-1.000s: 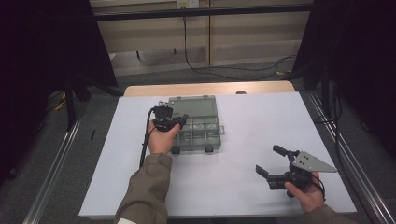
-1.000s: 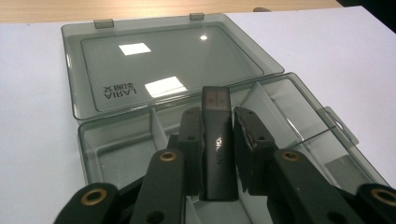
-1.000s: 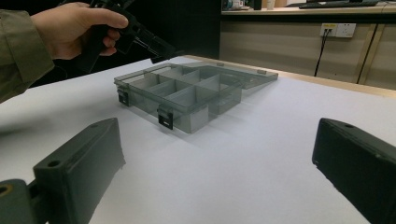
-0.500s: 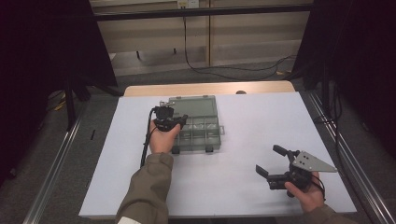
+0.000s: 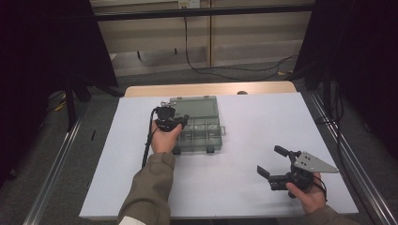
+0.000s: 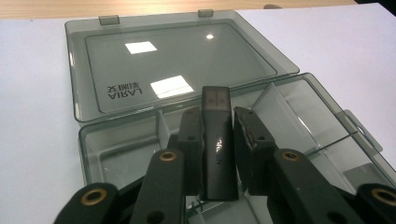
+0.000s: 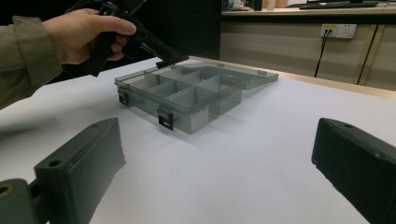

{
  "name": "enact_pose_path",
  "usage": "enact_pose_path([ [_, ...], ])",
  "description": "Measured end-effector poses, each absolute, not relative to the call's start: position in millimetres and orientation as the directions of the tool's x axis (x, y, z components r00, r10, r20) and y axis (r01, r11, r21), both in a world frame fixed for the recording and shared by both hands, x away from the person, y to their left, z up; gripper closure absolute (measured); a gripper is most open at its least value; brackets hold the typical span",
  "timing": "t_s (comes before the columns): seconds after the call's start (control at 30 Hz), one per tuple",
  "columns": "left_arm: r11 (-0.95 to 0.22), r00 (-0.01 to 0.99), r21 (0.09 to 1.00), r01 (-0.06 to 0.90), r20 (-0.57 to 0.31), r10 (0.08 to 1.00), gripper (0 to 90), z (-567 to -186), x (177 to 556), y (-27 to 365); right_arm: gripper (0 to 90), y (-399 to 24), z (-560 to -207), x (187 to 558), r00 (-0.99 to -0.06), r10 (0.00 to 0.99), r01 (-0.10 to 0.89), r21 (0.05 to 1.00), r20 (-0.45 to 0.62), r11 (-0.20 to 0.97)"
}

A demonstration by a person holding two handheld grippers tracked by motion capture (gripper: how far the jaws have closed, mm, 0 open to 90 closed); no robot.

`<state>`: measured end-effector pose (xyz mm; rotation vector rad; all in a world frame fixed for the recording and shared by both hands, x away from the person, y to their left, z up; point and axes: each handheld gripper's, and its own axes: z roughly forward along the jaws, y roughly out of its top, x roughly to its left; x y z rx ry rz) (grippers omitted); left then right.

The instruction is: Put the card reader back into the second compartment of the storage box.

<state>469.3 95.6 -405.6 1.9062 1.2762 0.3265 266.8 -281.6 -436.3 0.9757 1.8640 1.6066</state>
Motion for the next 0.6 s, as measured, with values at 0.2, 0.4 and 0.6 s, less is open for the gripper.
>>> enact_pose_path([
  [0.2,-0.168,0.453,0.734,0.658,-0.207,0.867,74.1,-407.1,470.1,94.8,1.4,-281.9,-436.5,267.0,-0.624,0.776,0.201,0.978,0.088,0.051],
  [0.4,-0.162,0.449,0.736,0.657,-0.210,0.868,74.1,-408.6,471.2,94.4,1.4,-281.7,-436.4,266.8,-0.626,0.775,0.200,0.979,0.087,0.052],
  [0.6,-0.162,0.449,0.733,0.660,-0.213,0.868,74.1,-408.5,471.2,94.0,1.4,-281.7,-436.4,267.0,-0.628,0.774,0.197,0.979,0.085,0.052],
])
